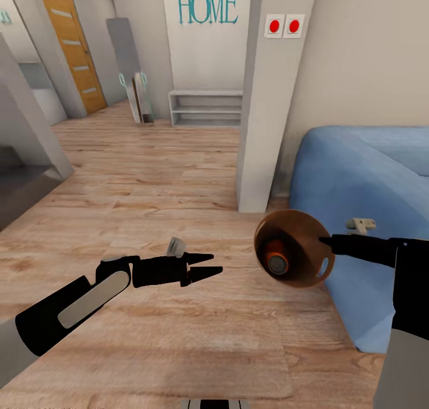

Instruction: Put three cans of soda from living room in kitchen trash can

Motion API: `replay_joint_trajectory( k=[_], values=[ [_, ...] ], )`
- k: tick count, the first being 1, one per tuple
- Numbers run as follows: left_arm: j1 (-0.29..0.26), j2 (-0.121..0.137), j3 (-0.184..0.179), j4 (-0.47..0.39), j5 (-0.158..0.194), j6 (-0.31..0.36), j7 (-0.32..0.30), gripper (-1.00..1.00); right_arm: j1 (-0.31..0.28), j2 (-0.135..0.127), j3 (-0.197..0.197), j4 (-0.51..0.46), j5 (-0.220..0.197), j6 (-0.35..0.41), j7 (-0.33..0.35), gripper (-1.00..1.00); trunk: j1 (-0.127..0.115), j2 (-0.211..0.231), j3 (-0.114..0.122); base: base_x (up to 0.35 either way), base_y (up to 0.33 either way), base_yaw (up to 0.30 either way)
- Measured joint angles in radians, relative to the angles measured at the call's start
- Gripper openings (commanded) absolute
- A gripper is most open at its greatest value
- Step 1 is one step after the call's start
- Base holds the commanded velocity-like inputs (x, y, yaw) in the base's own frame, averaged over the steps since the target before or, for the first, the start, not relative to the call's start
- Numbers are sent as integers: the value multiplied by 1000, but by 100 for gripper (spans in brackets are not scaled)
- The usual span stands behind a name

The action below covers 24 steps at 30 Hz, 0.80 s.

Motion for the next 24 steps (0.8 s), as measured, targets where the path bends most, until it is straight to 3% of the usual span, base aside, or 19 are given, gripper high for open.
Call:
replay_joint_trajectory(
  k=[24],
  values=[
    [0,-3,0,0,0,-1,3,100,0,0,-4,0,0,0,0,-100,0,0,32,0,0,159]
  ],
)
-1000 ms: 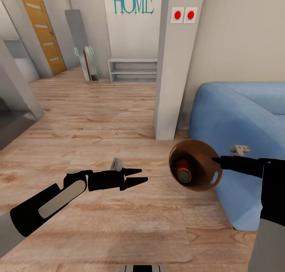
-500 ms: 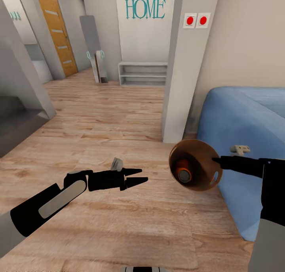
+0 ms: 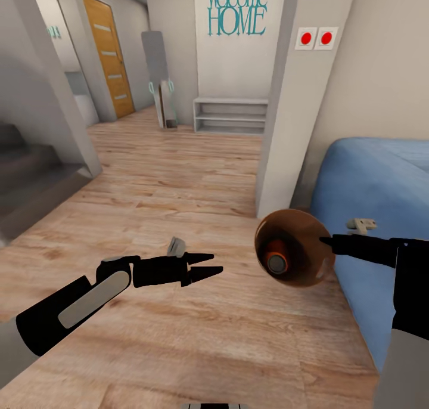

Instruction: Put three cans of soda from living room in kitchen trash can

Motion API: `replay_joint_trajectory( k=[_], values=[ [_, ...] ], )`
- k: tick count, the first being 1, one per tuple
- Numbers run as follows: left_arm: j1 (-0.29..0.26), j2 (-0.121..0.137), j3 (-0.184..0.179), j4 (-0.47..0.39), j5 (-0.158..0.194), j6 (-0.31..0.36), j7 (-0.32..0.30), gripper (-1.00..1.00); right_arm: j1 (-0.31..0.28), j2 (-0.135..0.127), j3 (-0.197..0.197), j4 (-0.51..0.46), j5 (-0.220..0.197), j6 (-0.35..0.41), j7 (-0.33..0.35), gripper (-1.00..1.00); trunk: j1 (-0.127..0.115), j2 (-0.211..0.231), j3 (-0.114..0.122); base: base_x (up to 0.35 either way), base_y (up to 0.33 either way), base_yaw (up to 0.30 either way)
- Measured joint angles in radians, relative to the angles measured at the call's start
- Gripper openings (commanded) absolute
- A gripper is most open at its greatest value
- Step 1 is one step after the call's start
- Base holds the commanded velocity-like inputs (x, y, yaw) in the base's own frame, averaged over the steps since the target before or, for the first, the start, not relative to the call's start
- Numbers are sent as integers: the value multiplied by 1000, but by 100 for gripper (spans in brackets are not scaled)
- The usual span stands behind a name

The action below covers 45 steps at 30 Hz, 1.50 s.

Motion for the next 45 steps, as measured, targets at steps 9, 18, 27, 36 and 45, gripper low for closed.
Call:
replay_joint_trajectory(
  k=[9,18,27,36,45],
  values=[
    [0,0,0,0,0,0,1,100,0,0,-1,0,-2,2,0,-100,0,0,8,0,0,108],
    [0,-2,0,0,0,-2,3,100,0,-1,-2,0,-2,2,0,-100,0,0,9,0,0,155],
    [0,-2,0,0,0,-2,4,100,0,-2,-20,0,0,1,0,-100,0,0,9,0,0,257],
    [0,-2,0,0,1,-1,5,100,0,-2,-20,0,1,-1,0,-100,0,0,9,0,0,258],
    [0,-2,0,1,1,-1,5,100,0,-1,-20,0,2,-1,0,-100,0,0,9,0,0,254]
  ],
)
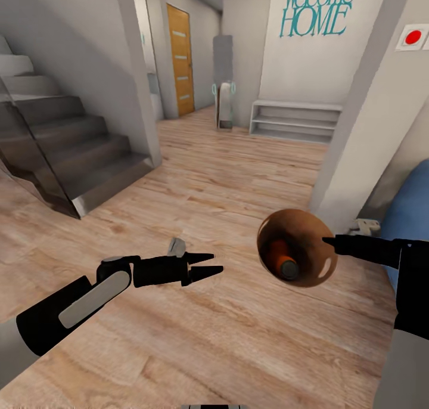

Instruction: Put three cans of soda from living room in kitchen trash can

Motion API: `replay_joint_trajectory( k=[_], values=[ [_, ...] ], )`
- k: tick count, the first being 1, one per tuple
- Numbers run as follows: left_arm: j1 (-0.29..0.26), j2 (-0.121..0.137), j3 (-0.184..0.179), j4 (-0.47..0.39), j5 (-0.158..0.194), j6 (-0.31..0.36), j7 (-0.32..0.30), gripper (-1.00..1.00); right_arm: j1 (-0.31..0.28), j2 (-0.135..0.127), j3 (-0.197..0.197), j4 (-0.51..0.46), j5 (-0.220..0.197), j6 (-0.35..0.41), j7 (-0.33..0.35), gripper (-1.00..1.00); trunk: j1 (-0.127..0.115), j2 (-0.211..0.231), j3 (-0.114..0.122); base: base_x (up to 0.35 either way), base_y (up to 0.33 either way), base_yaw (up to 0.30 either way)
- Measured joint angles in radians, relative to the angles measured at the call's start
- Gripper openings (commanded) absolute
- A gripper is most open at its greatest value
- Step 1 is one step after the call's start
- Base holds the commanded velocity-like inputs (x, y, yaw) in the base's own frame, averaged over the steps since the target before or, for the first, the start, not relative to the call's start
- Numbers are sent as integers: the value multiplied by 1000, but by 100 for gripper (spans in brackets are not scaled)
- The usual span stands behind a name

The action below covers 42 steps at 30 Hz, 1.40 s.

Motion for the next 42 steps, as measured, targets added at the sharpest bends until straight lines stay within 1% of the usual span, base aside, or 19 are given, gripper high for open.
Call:
replay_joint_trajectory(
  k=[3,7,11,14,17,21,42],
  values=[
    [0,0,0,3,0,0,0,100,0,0,0,0,-6,5,1,-100,0,0,0,0,0,103],
    [0,0,0,5,0,0,0,100,0,0,-1,0,0,-1,1,-100,0,0,0,0,0,22],
    [0,0,0,5,0,1,-1,100,0,0,0,0,-5,2,2,-100,0,0,0,0,0,1],
    [0,0,0,5,0,1,-1,100,0,0,-2,0,4,-6,1,-100,0,0,0,0,0,248],
    [0,0,0,5,0,1,-1,100,0,0,-1,0,-9,4,2,-100,0,0,0,0,0,265],
    [0,0,0,5,0,0,-1,100,0,0,0,0,-2,-2,1,-100,0,0,0,0,0,267],
    [0,0,-1,5,0,0,1,100,0,0,1,0,-2,-1,1,-100,0,0,0,0,0,271]
  ],
)
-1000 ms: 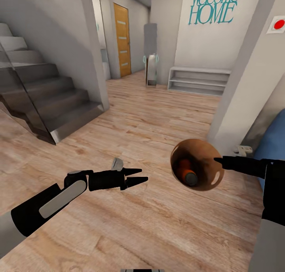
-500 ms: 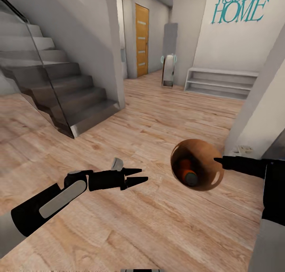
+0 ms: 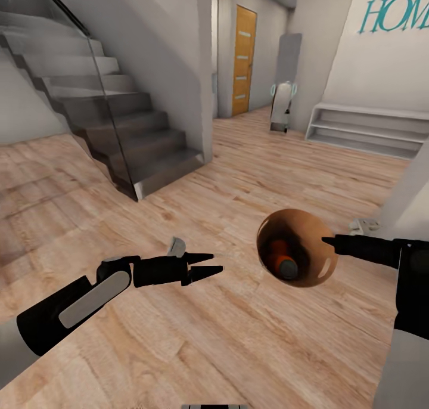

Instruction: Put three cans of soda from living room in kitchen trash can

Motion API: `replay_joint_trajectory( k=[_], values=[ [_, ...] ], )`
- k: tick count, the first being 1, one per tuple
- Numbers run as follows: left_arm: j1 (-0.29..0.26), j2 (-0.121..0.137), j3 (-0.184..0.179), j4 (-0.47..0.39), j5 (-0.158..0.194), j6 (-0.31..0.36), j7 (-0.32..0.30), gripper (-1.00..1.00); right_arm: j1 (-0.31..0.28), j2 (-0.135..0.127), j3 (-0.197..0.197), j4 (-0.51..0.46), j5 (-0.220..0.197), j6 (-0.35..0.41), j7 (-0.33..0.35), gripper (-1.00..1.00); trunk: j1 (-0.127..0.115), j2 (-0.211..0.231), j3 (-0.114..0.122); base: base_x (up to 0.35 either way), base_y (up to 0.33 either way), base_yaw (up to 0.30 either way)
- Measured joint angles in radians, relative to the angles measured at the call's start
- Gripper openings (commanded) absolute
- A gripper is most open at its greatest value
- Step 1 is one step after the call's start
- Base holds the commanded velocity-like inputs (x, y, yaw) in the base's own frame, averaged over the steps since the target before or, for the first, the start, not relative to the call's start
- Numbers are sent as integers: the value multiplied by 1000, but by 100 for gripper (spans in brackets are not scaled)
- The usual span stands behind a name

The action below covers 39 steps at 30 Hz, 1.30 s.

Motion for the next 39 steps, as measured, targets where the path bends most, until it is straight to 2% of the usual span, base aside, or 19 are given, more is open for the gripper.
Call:
replay_joint_trajectory(
  k=[12,14,17,19,25,30,31,35,39],
  values=[
    [0,1,-2,14,8,-2,1,100,10,0,-2,1,9,4,1,-100,0,0,0,0,0,274],
    [0,2,-16,20,9,-3,0,100,12,1,-3,1,14,-1,0,-100,0,0,0,0,0,274],
    [0,2,-62,35,11,-8,1,100,13,0,-3,1,12,1,0,-100,0,0,0,0,0,274],
    [0,1,-74,45,12,-11,2,100,14,0,-3,1,11,2,0,-100,0,0,0,0,0,274],
    [0,-3,-94,119,23,-24,3,100,14,0,-3,1,12,2,0,-100,0,0,0,0,0,275],
    [0,-7,-100,132,29,-28,1,100,16,0,-3,1,14,1,0,-100,0,0,0,0,0,275],
    [0,-9,-100,133,29,-29,0,100,16,0,-3,1,13,1,0,-100,0,0,0,0,0,274],
    [0,-53,-99,143,28,-28,1,100,17,-2,-4,0,14,0,0,-100,0,0,0,0,0,274],
    [0,-66,-100,152,29,-28,2,100,17,-3,-4,0,11,1,0,-100,0,0,0,0,0,275]
  ],
)
